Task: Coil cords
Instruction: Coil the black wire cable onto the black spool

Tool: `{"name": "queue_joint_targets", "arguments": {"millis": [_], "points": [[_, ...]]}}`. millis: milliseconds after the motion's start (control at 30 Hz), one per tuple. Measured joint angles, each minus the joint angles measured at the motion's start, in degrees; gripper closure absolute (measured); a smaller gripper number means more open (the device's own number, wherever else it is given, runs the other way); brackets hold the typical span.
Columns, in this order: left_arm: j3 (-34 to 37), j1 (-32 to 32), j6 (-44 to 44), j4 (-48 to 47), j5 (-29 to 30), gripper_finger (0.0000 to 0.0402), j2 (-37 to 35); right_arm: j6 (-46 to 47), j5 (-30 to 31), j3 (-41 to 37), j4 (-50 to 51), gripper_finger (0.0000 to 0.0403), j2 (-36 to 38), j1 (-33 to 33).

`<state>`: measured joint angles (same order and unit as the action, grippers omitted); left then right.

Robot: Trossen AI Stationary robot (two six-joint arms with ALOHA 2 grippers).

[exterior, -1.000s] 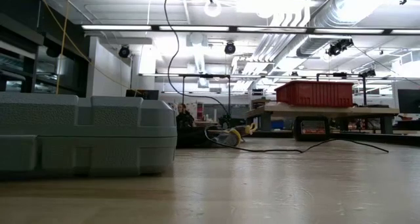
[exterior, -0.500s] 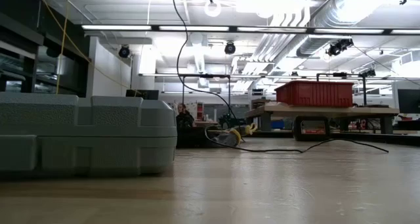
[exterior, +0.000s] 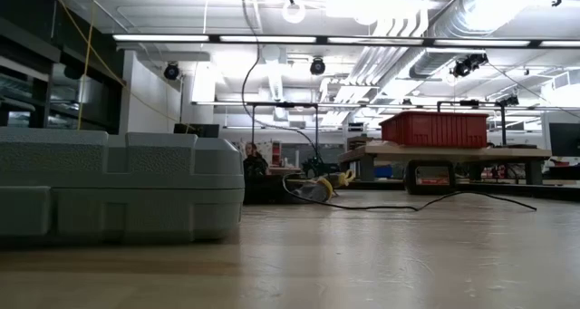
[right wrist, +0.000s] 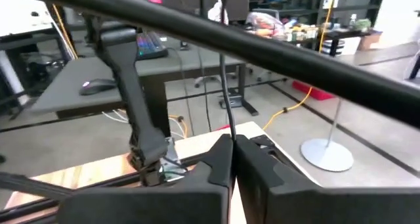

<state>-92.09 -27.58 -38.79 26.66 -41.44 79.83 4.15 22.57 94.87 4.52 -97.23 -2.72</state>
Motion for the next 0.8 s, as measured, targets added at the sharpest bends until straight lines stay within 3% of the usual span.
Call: {"name": "queue_joint_targets", "arguments": {"millis": [167, 567, 800], "points": [[0.0, -2.91, 0.29, -3.68, -0.5, 0.0402, -0.49, -0.1, 0.98, 0.0, 3.28, 0.0401, 3.35, -1.78], [0.0, -8.41, 12.42, -37.45, -4.31, 0.0401, -5.64, -4.36, 4.83, 0.02, 7.26, 0.0402, 13.34, -4.55], [0.0, -8.41, 13.51, -42.78, -4.87, 0.0401, -7.9, -5.97, 5.92, 0.04, 10.88, 0.0402, 15.78, -3.35]]}}
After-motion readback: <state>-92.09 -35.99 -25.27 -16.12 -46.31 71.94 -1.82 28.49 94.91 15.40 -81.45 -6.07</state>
